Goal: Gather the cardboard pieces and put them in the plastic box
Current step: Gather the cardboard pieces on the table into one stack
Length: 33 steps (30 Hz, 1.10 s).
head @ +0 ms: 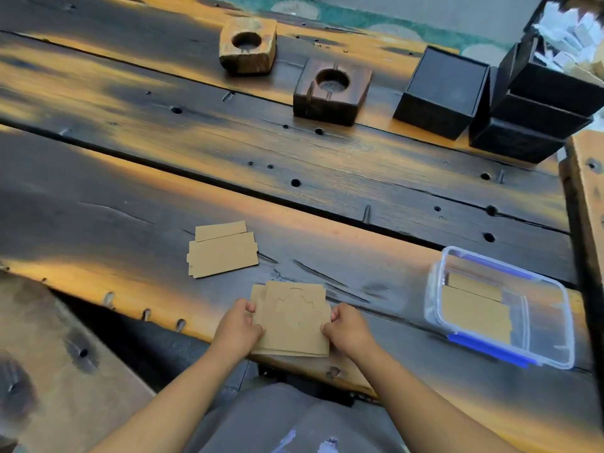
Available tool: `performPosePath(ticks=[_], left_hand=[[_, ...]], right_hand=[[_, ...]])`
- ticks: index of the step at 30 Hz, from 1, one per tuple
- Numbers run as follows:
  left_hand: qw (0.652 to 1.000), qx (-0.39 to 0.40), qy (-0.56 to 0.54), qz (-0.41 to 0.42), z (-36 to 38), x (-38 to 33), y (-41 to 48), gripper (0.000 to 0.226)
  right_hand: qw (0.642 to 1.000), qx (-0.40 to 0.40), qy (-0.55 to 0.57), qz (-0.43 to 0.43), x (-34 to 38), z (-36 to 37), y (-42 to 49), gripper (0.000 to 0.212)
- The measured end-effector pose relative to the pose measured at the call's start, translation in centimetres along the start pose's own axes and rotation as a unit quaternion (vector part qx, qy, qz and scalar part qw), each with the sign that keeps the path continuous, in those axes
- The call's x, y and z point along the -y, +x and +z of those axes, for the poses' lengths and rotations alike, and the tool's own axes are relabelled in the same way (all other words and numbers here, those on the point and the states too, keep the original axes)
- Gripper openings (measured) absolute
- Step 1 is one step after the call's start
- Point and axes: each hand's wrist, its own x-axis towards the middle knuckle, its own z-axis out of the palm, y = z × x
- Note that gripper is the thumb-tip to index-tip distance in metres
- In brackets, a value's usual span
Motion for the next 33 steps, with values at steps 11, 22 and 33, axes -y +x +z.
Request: performPosePath(ticks=[11, 22, 33], left_hand=[[0.997, 0.0, 0.047, 0.054, -1.7, 3.0, 2.7, 0.027], [0.998, -0.003, 0.039, 0.048, -0.6, 4.6, 3.4, 0.043], [0.998, -0.02, 0.046, 0.034, -0.9, 4.9, 3.2, 0.04]], right_hand=[[0.998, -0.029, -0.053, 0.01, 2.1, 3.1, 0.9, 0.018], [0.997, -0.053, -0.061, 0.002, 1.8, 3.9, 1.0, 0.005], [0.999, -0.035, -0.039, -0.011, 1.6, 3.4, 1.2, 0.016]])
